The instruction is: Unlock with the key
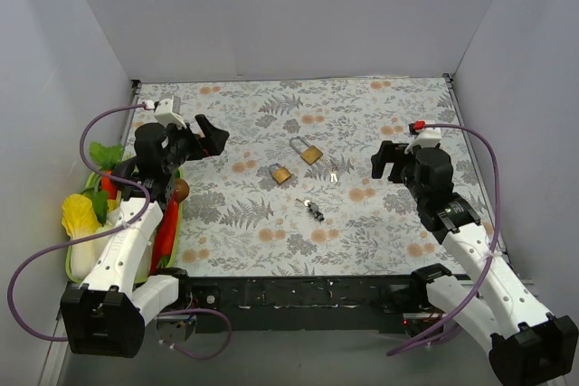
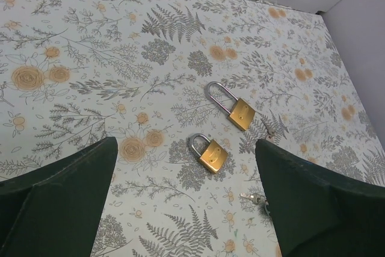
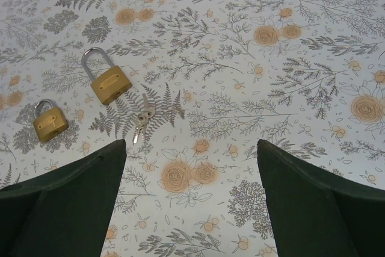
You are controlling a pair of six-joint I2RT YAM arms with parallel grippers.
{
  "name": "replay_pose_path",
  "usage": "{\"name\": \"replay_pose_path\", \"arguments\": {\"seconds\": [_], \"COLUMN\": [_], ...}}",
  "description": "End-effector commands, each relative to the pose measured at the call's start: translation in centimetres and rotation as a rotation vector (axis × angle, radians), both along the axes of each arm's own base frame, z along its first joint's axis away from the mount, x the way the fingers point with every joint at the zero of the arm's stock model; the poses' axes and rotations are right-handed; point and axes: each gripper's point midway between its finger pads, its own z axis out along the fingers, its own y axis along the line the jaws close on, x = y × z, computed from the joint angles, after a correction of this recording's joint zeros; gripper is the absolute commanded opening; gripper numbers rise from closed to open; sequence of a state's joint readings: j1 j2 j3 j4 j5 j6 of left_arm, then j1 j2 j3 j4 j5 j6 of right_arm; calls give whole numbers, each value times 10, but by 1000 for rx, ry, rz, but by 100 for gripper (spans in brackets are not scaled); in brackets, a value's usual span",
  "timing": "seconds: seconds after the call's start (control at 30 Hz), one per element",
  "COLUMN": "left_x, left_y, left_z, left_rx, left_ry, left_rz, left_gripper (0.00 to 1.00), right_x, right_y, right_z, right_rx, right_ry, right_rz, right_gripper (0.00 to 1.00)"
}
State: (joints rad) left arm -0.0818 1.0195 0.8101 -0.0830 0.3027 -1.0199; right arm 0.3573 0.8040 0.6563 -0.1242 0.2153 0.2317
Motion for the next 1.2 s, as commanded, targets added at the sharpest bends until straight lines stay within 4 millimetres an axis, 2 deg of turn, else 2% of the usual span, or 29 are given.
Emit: {"name": "replay_pose_path", "arguments": {"seconds": [0.0, 0.23, 0.47, 0.6, 0.7, 0.8, 0.87, 0.9, 0.93, 1.0, 1.03, 1.13, 1.17], "left_x": [2, 2, 1, 0, 0, -2, -4, -4, -5, -5, -8, -11, -10], "left_y": [7, 10, 9, 6, 7, 0, -11, -15, -22, -29, -39, -62, -67], "left_z": [3, 11, 6, 7, 10, 12, 10, 9, 9, 6, 6, 14, 24], "left_rx": [22, 26, 29, 29, 41, 55, 75, 81, 91, 106, 115, 122, 112], "left_ry": [-12, -38, -21, -32, -46, -58, -60, -56, -56, -44, -44, -57, -71], "left_rz": [41, 59, 47, 28, 33, 20, -13, -20, -28, -41, -61, -126, -145], "left_gripper": [98, 98, 98, 98, 98, 98, 98, 98, 98, 98, 98, 98, 98], "right_x": [0, -3, -7, -9, -11, -13, -14, -18, -17, -23, -23, -30, -32], "right_y": [-5, -7, -9, -11, -3, 15, 26, 39, 42, 61, 66, 95, 103], "right_z": [11, 14, 17, 16, 14, 7, -3, -7, -18, -25, -33, -46, -49], "right_rx": [-7, -13, -33, -50, -45, -16, -17, -24, -52, -75, -85, -106, -106], "right_ry": [-44, -58, -52, -52, -43, -11, 27, 40, 72, 97, 120, 147, 154], "right_rz": [-16, -14, -6, -2, 44, 115, 150, 187, 178, 220, 219, 290, 303], "right_gripper": [96, 96, 95, 91, 88, 81, 76, 76, 75, 75, 77, 79, 79]}}
